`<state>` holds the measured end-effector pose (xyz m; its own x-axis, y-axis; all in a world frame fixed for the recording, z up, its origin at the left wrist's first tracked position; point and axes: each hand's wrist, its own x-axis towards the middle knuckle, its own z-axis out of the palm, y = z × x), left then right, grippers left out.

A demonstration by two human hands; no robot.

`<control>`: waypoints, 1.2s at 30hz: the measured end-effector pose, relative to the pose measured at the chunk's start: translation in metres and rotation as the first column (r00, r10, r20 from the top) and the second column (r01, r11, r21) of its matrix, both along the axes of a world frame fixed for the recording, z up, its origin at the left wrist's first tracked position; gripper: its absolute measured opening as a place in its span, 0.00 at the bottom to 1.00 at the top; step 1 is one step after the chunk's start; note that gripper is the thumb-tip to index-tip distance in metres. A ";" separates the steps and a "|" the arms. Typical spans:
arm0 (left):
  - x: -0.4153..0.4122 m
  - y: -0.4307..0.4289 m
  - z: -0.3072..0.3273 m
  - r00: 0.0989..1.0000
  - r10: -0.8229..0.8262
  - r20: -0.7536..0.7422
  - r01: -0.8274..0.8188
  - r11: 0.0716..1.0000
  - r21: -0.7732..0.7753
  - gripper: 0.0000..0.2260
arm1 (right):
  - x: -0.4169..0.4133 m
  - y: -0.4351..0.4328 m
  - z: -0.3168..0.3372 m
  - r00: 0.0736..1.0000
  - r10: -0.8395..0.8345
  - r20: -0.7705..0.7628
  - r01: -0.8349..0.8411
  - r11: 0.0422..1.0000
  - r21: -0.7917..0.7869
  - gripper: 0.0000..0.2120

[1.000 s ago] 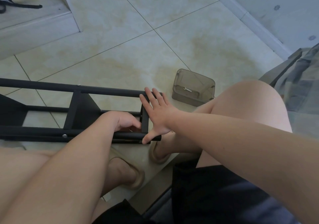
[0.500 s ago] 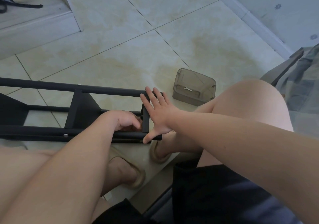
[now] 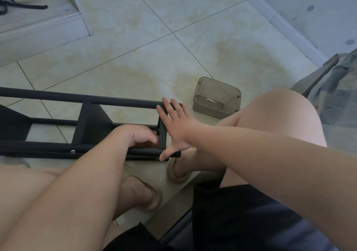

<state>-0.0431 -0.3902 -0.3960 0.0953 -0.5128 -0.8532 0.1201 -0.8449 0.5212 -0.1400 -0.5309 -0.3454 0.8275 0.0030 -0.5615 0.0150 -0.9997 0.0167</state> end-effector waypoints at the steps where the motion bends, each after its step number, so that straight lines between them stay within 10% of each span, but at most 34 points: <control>1: 0.000 0.000 0.000 1.000 -0.003 -0.005 0.003 1.000 -0.007 0.10 | 0.000 0.000 0.000 1.000 0.001 -0.001 -0.001 1.000 -0.001 0.75; 36: -0.001 0.001 0.001 0.998 0.033 -0.058 -0.032 0.999 0.013 0.15 | 0.000 0.001 0.002 1.000 0.004 -0.004 -0.004 1.000 0.010 0.75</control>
<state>-0.0441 -0.3893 -0.3950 0.0618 -0.4997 -0.8640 0.1772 -0.8464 0.5022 -0.1402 -0.5304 -0.3434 0.8253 0.0116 -0.5646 0.0185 -0.9998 0.0066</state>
